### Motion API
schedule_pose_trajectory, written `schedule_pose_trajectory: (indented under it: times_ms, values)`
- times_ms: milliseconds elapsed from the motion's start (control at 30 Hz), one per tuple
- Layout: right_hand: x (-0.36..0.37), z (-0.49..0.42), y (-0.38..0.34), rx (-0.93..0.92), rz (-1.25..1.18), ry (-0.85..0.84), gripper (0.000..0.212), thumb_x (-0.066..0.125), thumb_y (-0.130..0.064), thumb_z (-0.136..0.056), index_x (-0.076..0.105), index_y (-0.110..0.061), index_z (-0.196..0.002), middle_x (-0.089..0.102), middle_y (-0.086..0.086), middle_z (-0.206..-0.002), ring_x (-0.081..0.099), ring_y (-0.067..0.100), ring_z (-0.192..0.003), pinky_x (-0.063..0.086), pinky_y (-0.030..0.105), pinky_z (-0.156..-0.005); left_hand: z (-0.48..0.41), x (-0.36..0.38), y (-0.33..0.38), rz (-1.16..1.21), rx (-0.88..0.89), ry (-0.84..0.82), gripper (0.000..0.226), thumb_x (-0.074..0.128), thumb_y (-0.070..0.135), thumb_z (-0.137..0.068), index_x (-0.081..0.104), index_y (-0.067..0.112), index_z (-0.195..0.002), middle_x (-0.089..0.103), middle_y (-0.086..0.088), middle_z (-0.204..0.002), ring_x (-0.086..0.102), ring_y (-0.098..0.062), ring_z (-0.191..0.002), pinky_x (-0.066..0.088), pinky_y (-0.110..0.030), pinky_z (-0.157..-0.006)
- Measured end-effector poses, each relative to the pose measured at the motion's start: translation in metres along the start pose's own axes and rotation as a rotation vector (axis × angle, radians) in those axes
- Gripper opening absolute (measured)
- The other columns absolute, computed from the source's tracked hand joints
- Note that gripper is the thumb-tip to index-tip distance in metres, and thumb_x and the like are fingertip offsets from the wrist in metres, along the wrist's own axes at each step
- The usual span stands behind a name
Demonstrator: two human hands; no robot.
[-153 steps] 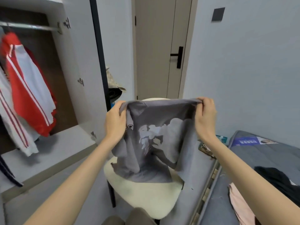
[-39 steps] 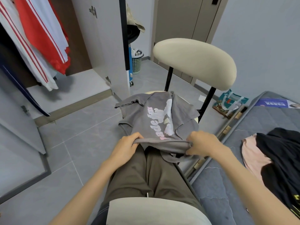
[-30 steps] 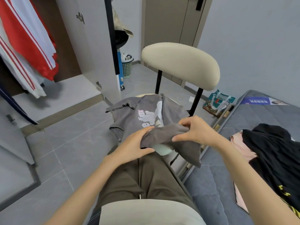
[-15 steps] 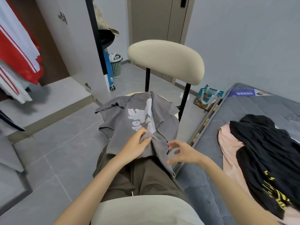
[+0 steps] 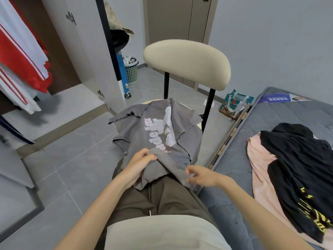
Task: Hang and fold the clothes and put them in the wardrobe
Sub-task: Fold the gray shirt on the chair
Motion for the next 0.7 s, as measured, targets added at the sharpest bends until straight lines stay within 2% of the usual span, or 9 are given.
schedule_pose_trajectory:
  times_ms: [133,200,267,367,433,533,600,667,700]
  values:
    - [-0.062,0.009,-0.006,-0.038,0.05,0.336,0.003,0.041,-0.01,-0.1,0.041,-0.012,-0.1,0.055,0.0,-0.083,0.049,0.022,-0.078,0.034,0.029,-0.066,-0.002,0.008,-0.012,0.148,-0.087,-0.085,0.025,0.05,-0.007,-0.084,0.069,0.009,-0.089,0.071,-0.004,-0.081,0.066,-0.013,-0.077,0.049,-0.021,-0.068]
    - [-0.097,0.016,-0.011,-0.046,0.107,0.516,0.008,0.041,-0.015,-0.101,0.048,-0.014,-0.104,0.062,0.005,-0.083,0.053,0.023,-0.072,0.036,0.031,-0.06,-0.004,0.009,-0.01,0.045,-0.055,-0.103,0.019,0.052,-0.009,-0.082,0.062,0.007,-0.084,0.059,-0.002,-0.073,0.054,-0.017,-0.073,0.04,-0.025,-0.066]
    - [-0.119,0.015,-0.023,-0.075,0.215,0.622,0.011,0.045,-0.019,-0.101,0.054,-0.016,-0.105,0.065,0.003,-0.089,0.056,0.023,-0.078,0.044,0.034,-0.064,-0.011,0.008,-0.006,-0.109,0.014,-0.088,0.027,0.051,-0.01,-0.079,0.044,0.014,-0.071,0.038,0.006,-0.062,0.035,-0.012,-0.066,0.027,-0.024,-0.058]
    - [-0.132,-0.003,-0.043,-0.085,0.41,0.659,0.017,0.049,-0.021,-0.099,0.062,-0.017,-0.109,0.064,0.002,-0.105,0.053,0.026,-0.099,0.047,0.04,-0.081,-0.019,0.003,0.001,-0.232,0.127,-0.05,0.033,0.046,-0.013,-0.078,0.037,0.017,-0.067,0.031,0.01,-0.054,0.026,-0.007,-0.055,0.023,-0.016,-0.05]
    - [-0.138,-0.022,-0.052,-0.074,0.397,0.66,0.017,0.05,-0.021,-0.098,0.063,-0.018,-0.109,0.064,0.003,-0.108,0.056,0.025,-0.101,0.047,0.037,-0.08,-0.025,-0.003,0.003,-0.264,0.184,-0.026,0.033,0.042,-0.016,-0.077,0.041,0.017,-0.07,0.034,0.005,-0.057,0.028,-0.006,-0.054,0.026,-0.014,-0.05]
    - [-0.137,-0.06,-0.065,-0.065,0.258,0.595,0.013,0.049,-0.014,-0.097,0.062,-0.017,-0.099,0.071,0.005,-0.094,0.068,0.022,-0.073,0.047,0.029,-0.074,-0.032,-0.019,0.005,-0.32,0.253,0.036,0.04,0.041,-0.021,-0.075,0.046,0.018,-0.072,0.046,0.015,-0.059,0.038,0.001,-0.054,0.032,-0.009,-0.057]
    - [-0.13,-0.087,-0.07,-0.052,0.138,0.543,0.014,0.047,-0.009,-0.096,0.059,-0.016,-0.094,0.071,0.006,-0.086,0.07,0.024,-0.066,0.05,0.029,-0.077,-0.036,-0.032,0.005,-0.339,0.303,0.07,0.042,0.043,-0.024,-0.075,0.05,0.017,-0.077,0.056,0.02,-0.082,0.051,0.005,-0.067,0.038,-0.013,-0.071]
    - [-0.12,-0.108,-0.071,-0.03,0.073,0.526,0.015,0.046,-0.007,-0.096,0.061,-0.011,-0.098,0.07,0.008,-0.097,0.068,0.029,-0.09,0.046,0.03,-0.083,-0.041,-0.046,0.003,-0.364,0.328,0.111,0.036,0.048,-0.021,-0.079,0.055,0.013,-0.089,0.045,0.023,-0.128,0.059,0.002,-0.092,0.044,-0.021,-0.085]
    - [-0.113,-0.116,-0.07,-0.015,0.074,0.515,0.018,0.045,-0.008,-0.096,0.061,-0.008,-0.105,0.068,0.009,-0.108,0.063,0.03,-0.102,0.043,0.03,-0.085,-0.043,-0.054,0.001,-0.378,0.323,0.149,0.032,0.051,-0.017,-0.083,0.056,0.013,-0.094,0.036,0.021,-0.138,0.06,-0.005,-0.1,0.045,-0.023,-0.089]
Point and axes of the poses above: each hand's wrist, its own z-axis away from the middle knuckle, its own x-axis out of the palm, y = z × x, the point moved 10 cm from there along -z, towards the middle knuckle
